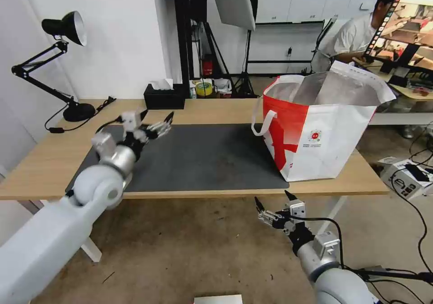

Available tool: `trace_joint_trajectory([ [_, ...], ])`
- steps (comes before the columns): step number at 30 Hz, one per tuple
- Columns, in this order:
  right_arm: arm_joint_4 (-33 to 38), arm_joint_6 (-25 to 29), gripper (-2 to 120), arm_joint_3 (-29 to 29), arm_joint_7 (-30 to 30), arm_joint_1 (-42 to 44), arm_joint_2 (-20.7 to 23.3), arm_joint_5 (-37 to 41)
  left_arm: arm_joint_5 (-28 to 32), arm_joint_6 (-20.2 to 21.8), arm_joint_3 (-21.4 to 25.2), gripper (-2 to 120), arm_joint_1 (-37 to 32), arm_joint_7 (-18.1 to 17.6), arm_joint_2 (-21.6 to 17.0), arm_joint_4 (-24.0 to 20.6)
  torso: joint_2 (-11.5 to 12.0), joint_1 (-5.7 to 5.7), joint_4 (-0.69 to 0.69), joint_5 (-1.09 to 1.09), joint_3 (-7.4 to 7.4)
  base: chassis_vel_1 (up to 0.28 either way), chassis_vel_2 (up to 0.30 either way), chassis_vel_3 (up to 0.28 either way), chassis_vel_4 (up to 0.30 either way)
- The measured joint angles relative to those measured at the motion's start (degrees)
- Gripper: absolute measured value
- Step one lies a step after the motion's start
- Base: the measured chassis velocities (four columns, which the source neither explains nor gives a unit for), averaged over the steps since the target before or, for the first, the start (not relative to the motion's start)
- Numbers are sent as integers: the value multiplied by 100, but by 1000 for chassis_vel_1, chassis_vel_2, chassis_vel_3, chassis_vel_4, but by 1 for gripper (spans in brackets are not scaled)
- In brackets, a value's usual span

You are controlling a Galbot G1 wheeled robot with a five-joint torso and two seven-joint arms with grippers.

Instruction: Pick up the trash from the table and place it into the takeout bag.

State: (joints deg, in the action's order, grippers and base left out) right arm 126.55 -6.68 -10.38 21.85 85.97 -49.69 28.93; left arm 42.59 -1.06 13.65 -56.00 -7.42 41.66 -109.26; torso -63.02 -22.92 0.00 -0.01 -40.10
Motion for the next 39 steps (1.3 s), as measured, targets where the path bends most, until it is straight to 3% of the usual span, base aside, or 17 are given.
trace_joint_trajectory([
  [5, 0, 0, 100, 0, 1, 0, 0, 0, -339, -314, 848, 100, -917, 382, 149, -79, 0, 1, 1, 0, 0, 0, 0, 0, 0],
  [6, 0, 0, 100, 0, 1, 0, 0, 0, -339, -314, 848, 100, -917, 382, 149, -79, 0, 1, 1, 0, 0, 0, 0, 0, 0],
  [8, 0, 0, 100, 0, 1, 0, 0, 0, -428, -494, 1475, 100, -1520, 620, 305, -143, 0, 0, -1, 1, 0, 0, 0, 0, 0],
  [12, 0, 0, 100, 0, 1, 0, 0, 0, -454, -507, 1792, 100, -1931, 729, 416, -247, 0, 0, 0, 2, 0, 0, 0, 0, 0],
  [19, 0, 0, 100, 0, 1, 0, 0, 0, -832, -735, 2593, 100, -3193, 1030, 1190, -504, 0, 0, 0, 2, 0, 0, 0, 0, 0],
  [28, 0, 0, 100, 0, 0, 0, 0, 0, -1078, -1025, 3010, 100, -3987, 1141, 1840, -614, 0, 1, 0, 1, 0, 0, 0, 0, 0],
  [39, 0, 0, 100, 0, 1, 0, 0, 0, -995, -1128, 3150, 100, -4444, 1207, 2116, -717, 0, 0, -1, 2, 0, 0, 0, 0, 0],
])
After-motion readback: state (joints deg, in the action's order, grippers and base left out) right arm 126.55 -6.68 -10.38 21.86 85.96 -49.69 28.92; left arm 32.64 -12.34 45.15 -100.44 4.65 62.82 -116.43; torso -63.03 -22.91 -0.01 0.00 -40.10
